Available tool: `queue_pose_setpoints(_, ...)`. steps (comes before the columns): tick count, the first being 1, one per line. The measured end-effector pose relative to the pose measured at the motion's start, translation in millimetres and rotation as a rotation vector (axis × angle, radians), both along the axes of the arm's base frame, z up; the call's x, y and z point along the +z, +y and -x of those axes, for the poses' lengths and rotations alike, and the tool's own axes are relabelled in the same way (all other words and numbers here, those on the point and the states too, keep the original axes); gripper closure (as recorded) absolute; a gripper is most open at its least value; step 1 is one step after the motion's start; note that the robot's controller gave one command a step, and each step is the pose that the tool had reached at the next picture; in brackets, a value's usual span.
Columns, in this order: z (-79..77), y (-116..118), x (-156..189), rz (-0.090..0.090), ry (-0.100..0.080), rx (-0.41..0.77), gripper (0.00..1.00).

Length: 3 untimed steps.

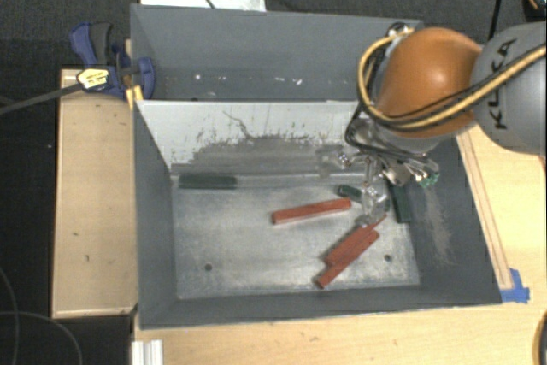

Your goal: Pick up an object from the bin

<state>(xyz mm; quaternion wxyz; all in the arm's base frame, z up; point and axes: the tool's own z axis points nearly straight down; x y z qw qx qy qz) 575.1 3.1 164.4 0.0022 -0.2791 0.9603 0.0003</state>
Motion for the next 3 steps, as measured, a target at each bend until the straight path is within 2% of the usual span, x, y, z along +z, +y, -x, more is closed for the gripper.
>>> queue_pose_setpoints(1,-11.4,-2,-98,0.0,0.006,0.105,0.0)
queue_pose_setpoints(2,-12.6,-2,-93,0.0,0.001,0.101,1.0)
queue_pose_setpoints(3,13.8,28,41,0.002,-0.006,0.204,1.0)
